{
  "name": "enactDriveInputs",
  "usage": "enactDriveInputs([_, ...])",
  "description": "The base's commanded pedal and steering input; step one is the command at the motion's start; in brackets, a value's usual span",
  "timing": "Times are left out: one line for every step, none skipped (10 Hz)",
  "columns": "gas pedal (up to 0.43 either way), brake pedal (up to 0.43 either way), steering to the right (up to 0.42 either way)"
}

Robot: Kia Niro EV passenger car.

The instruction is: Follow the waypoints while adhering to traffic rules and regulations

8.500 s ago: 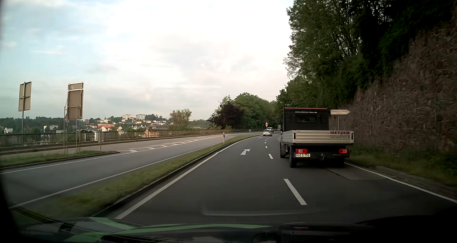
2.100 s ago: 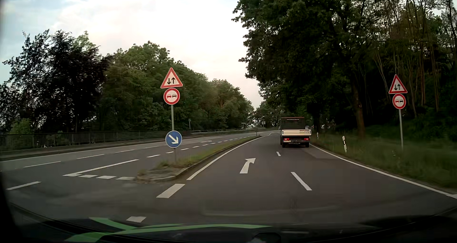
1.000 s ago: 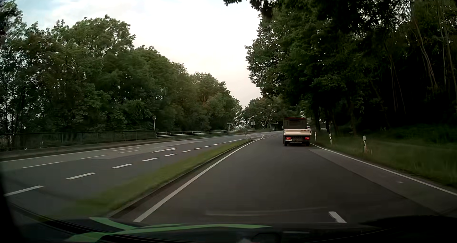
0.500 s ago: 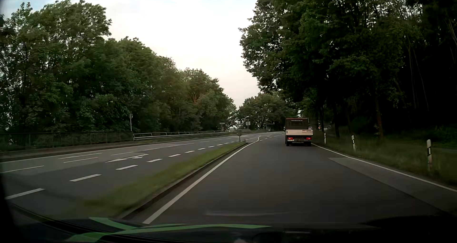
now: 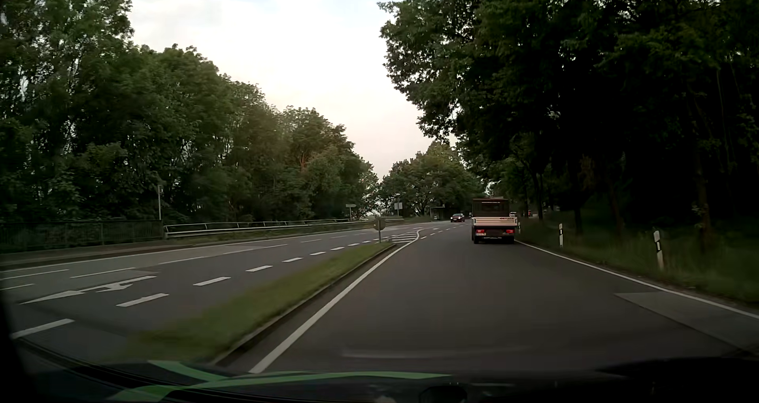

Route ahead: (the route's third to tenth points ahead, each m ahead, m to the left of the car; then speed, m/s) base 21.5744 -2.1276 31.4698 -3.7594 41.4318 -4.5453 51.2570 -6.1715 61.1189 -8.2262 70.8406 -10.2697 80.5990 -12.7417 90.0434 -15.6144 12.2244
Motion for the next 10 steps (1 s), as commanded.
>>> enactDriveInputs([0.079, 0.000, 0.021])
enactDriveInputs([0.079, 0.000, 0.022])
enactDriveInputs([0.067, 0.000, 0.021])
enactDriveInputs([0.067, 0.000, 0.020])
enactDriveInputs([0.067, 0.000, 0.019])
enactDriveInputs([0.067, 0.000, 0.019])
enactDriveInputs([0.067, 0.000, 0.018])
enactDriveInputs([0.067, 0.000, 0.018])
enactDriveInputs([0.067, 0.000, 0.015])
enactDriveInputs([0.067, 0.000, 0.014])
